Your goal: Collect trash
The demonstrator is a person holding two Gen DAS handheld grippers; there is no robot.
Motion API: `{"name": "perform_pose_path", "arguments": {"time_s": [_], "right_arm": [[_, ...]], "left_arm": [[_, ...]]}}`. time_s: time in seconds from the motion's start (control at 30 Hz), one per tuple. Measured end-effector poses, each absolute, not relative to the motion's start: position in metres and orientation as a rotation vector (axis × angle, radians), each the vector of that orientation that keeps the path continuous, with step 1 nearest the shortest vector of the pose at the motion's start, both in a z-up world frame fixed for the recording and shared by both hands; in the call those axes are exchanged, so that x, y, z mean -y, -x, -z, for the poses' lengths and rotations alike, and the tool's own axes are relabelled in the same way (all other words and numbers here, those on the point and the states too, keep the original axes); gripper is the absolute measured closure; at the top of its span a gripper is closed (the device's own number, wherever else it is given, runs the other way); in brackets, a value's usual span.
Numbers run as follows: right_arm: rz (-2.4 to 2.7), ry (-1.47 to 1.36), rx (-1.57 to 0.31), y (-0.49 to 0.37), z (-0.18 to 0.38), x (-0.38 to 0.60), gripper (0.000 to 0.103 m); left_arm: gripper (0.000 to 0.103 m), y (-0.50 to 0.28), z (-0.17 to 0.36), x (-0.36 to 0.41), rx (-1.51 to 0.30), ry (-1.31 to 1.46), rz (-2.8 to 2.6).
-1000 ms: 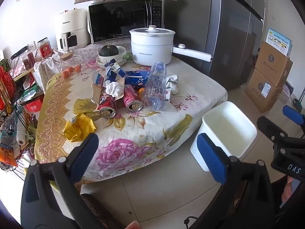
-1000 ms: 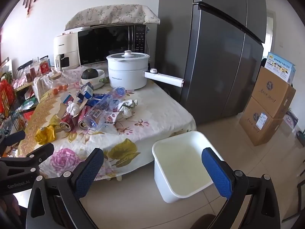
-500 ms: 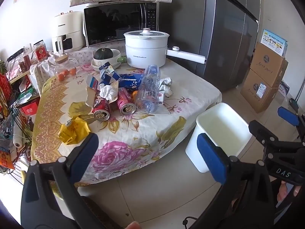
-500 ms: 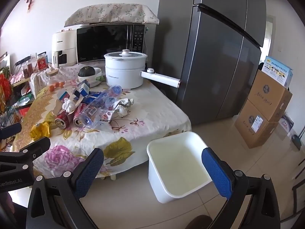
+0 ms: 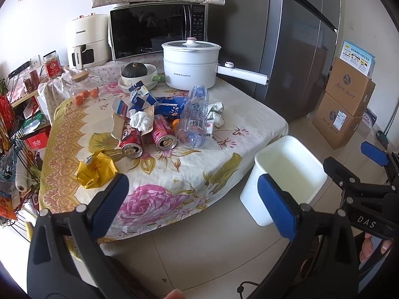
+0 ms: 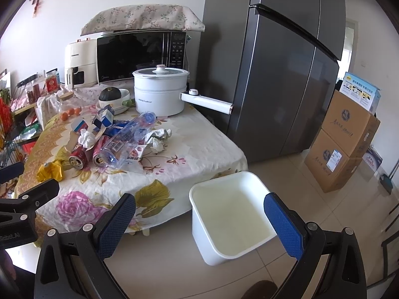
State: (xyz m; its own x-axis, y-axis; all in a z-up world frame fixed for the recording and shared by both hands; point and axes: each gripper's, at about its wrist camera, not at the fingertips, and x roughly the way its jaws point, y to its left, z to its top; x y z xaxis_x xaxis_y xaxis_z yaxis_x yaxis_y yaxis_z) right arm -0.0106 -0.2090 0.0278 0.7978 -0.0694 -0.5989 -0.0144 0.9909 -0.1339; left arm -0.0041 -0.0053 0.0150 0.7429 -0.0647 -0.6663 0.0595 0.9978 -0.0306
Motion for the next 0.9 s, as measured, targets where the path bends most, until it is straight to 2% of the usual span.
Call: {"name": "perform_pose_path", "arguments": {"time_s": [0.9], "right_arm": [[0.060,0.149,-0.669,0.0091,-0.0253,0.2132,0.000]], "left_arm": [[0.001,0.0024,-0.0099,0.0063,-0.755,0.013,0.089]]}}
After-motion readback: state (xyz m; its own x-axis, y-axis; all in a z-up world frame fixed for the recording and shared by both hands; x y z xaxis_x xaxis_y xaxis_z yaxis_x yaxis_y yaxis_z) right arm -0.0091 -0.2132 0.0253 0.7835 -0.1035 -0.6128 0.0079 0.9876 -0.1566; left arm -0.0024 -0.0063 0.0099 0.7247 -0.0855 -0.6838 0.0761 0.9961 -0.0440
